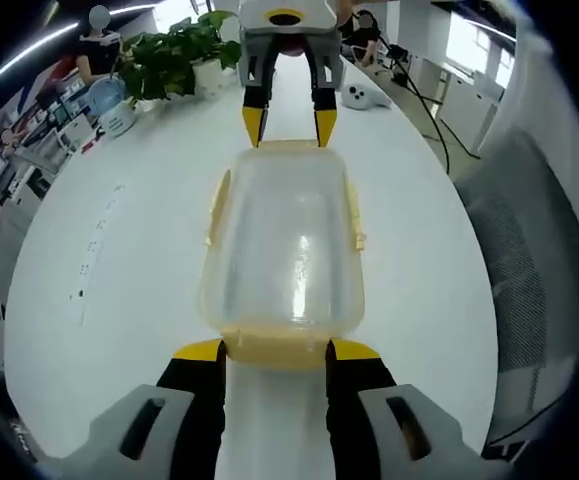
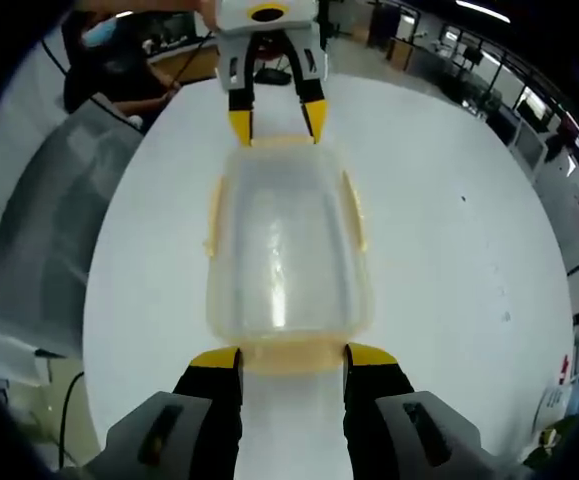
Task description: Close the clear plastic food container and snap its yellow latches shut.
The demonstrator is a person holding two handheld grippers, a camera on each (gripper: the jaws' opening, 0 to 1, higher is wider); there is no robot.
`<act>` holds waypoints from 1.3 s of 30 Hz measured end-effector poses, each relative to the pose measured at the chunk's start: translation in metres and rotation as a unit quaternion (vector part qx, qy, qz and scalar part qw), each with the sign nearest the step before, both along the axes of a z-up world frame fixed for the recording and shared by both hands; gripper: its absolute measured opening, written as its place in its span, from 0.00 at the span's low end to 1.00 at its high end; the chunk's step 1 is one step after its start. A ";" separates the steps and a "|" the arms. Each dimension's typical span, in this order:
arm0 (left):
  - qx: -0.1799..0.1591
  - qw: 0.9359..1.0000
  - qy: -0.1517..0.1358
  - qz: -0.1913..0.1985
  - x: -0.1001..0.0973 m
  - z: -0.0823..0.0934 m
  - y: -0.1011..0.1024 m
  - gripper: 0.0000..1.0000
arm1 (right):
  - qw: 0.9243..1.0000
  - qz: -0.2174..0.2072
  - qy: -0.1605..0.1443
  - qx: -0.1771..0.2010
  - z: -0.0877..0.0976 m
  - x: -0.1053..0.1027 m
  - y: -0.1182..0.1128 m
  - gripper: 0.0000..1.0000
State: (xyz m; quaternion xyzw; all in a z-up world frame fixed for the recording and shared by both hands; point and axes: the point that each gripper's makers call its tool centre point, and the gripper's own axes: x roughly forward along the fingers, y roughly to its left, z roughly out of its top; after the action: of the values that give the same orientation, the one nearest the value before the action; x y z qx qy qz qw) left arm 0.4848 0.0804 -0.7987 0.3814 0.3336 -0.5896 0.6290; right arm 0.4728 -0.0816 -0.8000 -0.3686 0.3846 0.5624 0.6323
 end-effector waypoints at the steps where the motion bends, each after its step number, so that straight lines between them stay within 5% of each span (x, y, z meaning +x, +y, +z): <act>1: 0.000 1.000 0.001 -0.001 0.000 0.000 0.000 0.39 | 1.000 0.000 0.001 0.000 0.000 0.000 0.000 0.38; 11: 0.001 1.000 0.012 0.004 -0.005 -0.001 0.001 0.40 | 1.000 -0.011 0.012 0.001 -0.002 -0.004 -0.003 0.41; 15: 0.005 1.000 0.013 0.015 -0.007 -0.004 0.008 0.52 | 1.000 -0.013 0.012 -0.005 -0.004 -0.007 -0.009 0.45; 20: -0.003 0.999 0.016 0.030 -0.008 0.003 0.013 0.49 | 0.999 -0.028 0.015 0.004 0.001 -0.008 -0.006 0.49; 28: -0.029 0.996 0.033 0.081 -0.009 0.016 0.013 0.49 | 0.993 -0.100 0.034 0.044 0.016 -0.004 0.006 0.49; 35: -0.066 0.984 0.053 0.157 -0.007 0.027 0.009 0.50 | 0.985 -0.157 0.039 0.060 0.022 -0.001 0.015 0.49; 39: -0.101 0.969 0.084 0.210 -0.005 0.034 0.002 0.51 | 0.975 -0.205 0.052 0.066 0.021 0.000 0.017 0.49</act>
State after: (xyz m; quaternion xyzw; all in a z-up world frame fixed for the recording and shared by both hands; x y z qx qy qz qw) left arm 0.4800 0.0819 -0.7651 0.1860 0.3969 -0.5049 0.7436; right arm 0.4729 -0.0643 -0.7787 -0.2095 0.4465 0.4639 0.7359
